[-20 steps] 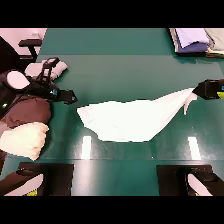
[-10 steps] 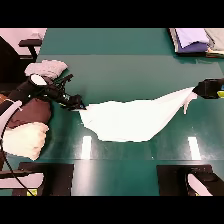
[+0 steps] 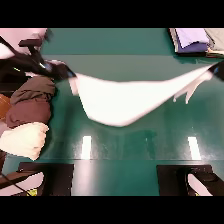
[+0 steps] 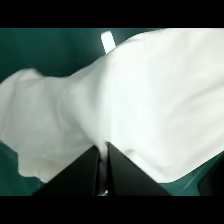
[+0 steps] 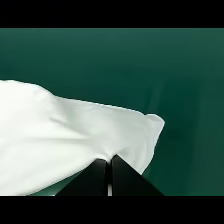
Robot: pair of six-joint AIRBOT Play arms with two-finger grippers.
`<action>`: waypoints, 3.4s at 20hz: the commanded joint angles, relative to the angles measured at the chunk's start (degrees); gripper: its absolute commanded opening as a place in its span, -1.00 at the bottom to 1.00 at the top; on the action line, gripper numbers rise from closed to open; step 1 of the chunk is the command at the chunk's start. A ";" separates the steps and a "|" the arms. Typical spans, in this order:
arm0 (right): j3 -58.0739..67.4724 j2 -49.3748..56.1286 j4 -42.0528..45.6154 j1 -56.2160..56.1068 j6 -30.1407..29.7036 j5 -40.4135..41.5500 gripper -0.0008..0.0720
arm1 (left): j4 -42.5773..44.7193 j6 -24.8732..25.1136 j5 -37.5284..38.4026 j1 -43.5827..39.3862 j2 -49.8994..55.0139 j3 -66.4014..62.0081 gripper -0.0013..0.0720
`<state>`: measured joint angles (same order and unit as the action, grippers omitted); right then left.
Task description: Fold the shirts.
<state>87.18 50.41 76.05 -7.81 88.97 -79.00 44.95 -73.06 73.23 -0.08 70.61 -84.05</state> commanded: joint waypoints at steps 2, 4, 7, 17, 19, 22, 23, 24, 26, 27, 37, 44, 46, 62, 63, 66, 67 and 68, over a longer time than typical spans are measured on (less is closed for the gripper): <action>15.80 -0.04 0.24 0.04 -0.52 -1.44 -0.94 | 2.23 -0.44 -4.79 1.42 -13.25 -18.14 -0.89; 20.81 -0.04 0.70 0.04 -0.52 -3.61 -0.94 | 3.04 -0.42 -7.54 1.42 -17.75 -23.69 -0.89; 26.71 0.37 0.74 0.04 -0.52 -7.26 -0.94 | 5.07 -0.44 -9.92 1.42 -21.68 -30.03 -0.89; 19.58 8.15 3.69 0.04 6.78 -23.65 -0.94 | 20.96 -4.00 -9.20 1.42 -9.73 -29.16 -0.89; 13.16 12.48 3.67 0.04 7.06 -26.14 -0.94 | 19.23 -5.62 -5.51 1.42 -2.25 -25.00 -0.89; 5.84 21.79 3.48 0.04 6.69 -24.79 -0.93 | 18.49 -5.60 -1.25 0.33 9.94 -20.15 -0.89; 4.37 25.11 3.13 0.04 5.11 -22.49 -0.93 | 18.49 -5.53 -1.27 -0.09 14.01 -19.08 -0.89; 3.37 28.59 3.10 0.04 3.78 -19.45 -0.93 | 18.51 -5.25 -1.64 -0.42 17.53 -18.45 -0.89; 3.63 34.49 3.10 0.07 1.66 -14.64 -0.93 | 18.82 -4.96 -1.97 -0.63 23.19 -18.12 -0.89; 5.09 37.33 2.97 0.44 1.38 -13.27 -0.93 | 19.32 -5.09 -2.19 -0.44 24.87 -18.14 -0.81; -0.17 33.38 -15.72 14.16 -8.52 -14.95 0.03 | 19.87 -6.03 6.34 11.96 13.79 -2.95 0.50; -27.80 14.23 -22.56 21.44 -9.66 -7.08 0.03 | 21.33 -4.39 -2.40 12.61 2.32 29.92 0.50; -30.67 12.11 -22.47 21.59 -9.66 -6.88 0.03 | 18.27 -2.60 -5.03 12.55 2.38 33.97 0.50; -32.28 11.02 -12.09 21.59 -8.83 -10.58 0.03 | 4.85 3.06 -11.72 12.55 -0.46 41.42 -0.90; -32.50 11.02 -6.73 21.59 -7.80 -11.74 0.03 | 5.62 3.06 -11.72 12.55 -2.32 40.92 -0.90; -37.40 9.88 0.46 24.85 -6.54 -11.34 0.19 | 6.54 3.13 -9.86 12.55 -7.69 39.82 -0.89; -40.61 9.40 0.37 27.47 -6.54 -10.21 0.55 | 6.51 3.13 -9.14 12.55 -8.76 39.82 -0.89; -43.98 9.18 0.07 30.40 -6.58 -8.94 0.56 | 6.51 3.10 -8.70 12.55 -9.29 39.82 -0.89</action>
<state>49.19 60.38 71.59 17.82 81.67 -89.34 51.11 -70.13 63.09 12.45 64.34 -43.83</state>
